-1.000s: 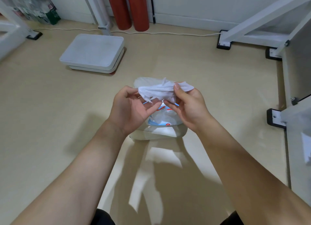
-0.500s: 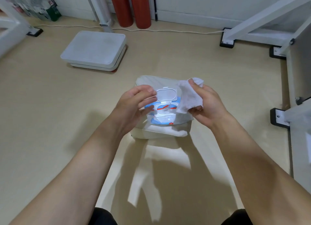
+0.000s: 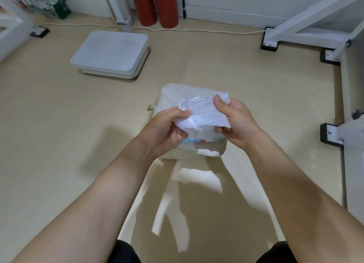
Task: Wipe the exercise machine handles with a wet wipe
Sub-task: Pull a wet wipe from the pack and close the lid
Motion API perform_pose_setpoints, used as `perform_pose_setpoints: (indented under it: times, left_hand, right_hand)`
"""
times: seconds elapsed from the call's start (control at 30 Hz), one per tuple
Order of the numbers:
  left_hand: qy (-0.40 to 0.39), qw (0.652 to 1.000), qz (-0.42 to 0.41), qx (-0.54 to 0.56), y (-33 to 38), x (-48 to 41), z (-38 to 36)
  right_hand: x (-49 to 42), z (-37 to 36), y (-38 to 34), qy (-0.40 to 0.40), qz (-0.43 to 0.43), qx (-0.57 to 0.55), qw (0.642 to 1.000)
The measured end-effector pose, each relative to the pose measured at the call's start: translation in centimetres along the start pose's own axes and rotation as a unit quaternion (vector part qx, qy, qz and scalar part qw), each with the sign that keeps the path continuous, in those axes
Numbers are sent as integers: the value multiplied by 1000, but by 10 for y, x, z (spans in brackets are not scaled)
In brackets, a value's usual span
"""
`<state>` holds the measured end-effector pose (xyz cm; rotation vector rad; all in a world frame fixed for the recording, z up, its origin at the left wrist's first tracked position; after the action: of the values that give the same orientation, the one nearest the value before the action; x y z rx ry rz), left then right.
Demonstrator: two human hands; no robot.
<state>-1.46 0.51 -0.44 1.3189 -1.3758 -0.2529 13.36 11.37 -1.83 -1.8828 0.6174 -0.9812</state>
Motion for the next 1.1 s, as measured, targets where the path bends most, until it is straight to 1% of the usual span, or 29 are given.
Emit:
perform_pose_setpoints:
  times: [0.07, 0.13, 0.17, 0.2, 0.23, 0.27, 0.3, 0.33, 0.37, 0.4, 0.43, 0.47, 0.53, 0.6, 0.63, 0.67, 0.7, 0.73, 0.77, 0.8, 0.87, 0.9, 0.93, 0.97, 1.03, 1.07, 1.1]
  left_hand:
    - [36, 999, -15, -13, -1, 2, -1]
    - [72, 997, -31, 26, 2, 1, 3]
    - [94, 993, -53, 39, 6, 1, 7]
    - [133, 987, -86, 30, 12, -1, 16]
    - [174, 978, -118, -2, 18, -4, 26]
    - [209, 967, -139, -42, 24, -4, 33]
    - [237, 956, -149, -89, 27, -5, 41]
    - [259, 942, -155, -149, 27, -6, 48]
    - [279, 921, -158, -220, 25, -7, 51]
    - [294, 893, -160, -300, 22, -9, 53]
    - [295, 864, -157, -376, 17, -13, 52]
    - [280, 842, -144, -438, 11, -20, 50]
    - [217, 829, -123, -501, 2, -32, 38]
    - [140, 817, -124, -545, -9, -46, 25]
    - [105, 802, -113, -577, -16, -50, 19]
    - [71, 783, -89, -611, -22, -52, 14]
    - [58, 773, -65, -628, -26, -54, 13]
    - [66, 779, -61, -620, -27, -55, 15]
    - [89, 797, -75, -592, -22, -55, 17]
    - [126, 823, -101, -545, -15, -56, 20]
    - [210, 856, -155, -447, 2, -56, 23]
    - [223, 866, -163, -417, 8, -57, 23]
    - [205, 875, -159, -408, 12, -60, 20]
    - [163, 879, -153, -421, 13, -62, 14]
    - [82, 875, -126, -460, 11, -60, 5]
    - [63, 866, -111, -483, 7, -57, 3]
    - [54, 847, -95, -519, 2, -54, 3]
  right_hand:
    - [-1, -5, 1, -16, -7, -14, 1000]
    - [-5, -8, 3, -36, -10, 22, 999]
    - [-9, -8, 7, -29, -10, 62, 998]
    - [-12, -7, 11, -4, -2, 105, 994]
    - [-18, -2, 19, 43, 25, 154, 987]
    - [-22, 5, 26, 100, 67, 227, 966]
    - [-26, 12, 34, 137, 111, 318, 932]
    - [-27, 16, 42, 143, 140, 394, 897]
    - [-27, 16, 49, 132, 158, 440, 874]
    - [-27, 15, 56, 120, 165, 461, 864]
    - [-27, 13, 60, 112, 173, 477, 854]
    - [-27, 10, 63, 108, 186, 503, 837]
    - [-27, 8, 66, 103, 221, 552, 797]
    - [-26, 10, 65, 105, 243, 563, 783]
    - [-25, 11, 65, 100, 258, 575, 769]
    - [-24, 12, 65, 90, 270, 604, 745]
    - [-24, 14, 66, 76, 275, 637, 716]
    - [-24, 16, 69, 62, 273, 663, 694]
    - [-24, 19, 71, 55, 273, 679, 679]
    - [-22, 21, 74, 53, 276, 685, 672]
    - [-21, 23, 79, 49, 287, 682, 670]
    - [-21, 23, 80, 38, 282, 678, 678]
    - [-22, 22, 81, 26, 269, 668, 693]
    - [-23, 24, 81, 16, 251, 649, 718]
    - [-23, 29, 78, 25, 218, 572, 791]
    - [-21, 33, 76, 54, 213, 520, 826]
    - [-20, 37, 74, 86, 218, 470, 851]
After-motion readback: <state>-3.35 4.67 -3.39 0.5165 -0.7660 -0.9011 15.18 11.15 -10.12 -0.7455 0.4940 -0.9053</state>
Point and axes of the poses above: each hand's wrist, its own x-axis away from the middle knuckle, its own z-axis out of the back of the hand, y = z × x, the point moved 2 cm from there along -x, towards the middle knuckle, and after that the axes turned 5 degrees about y, right-handed, at the moved point
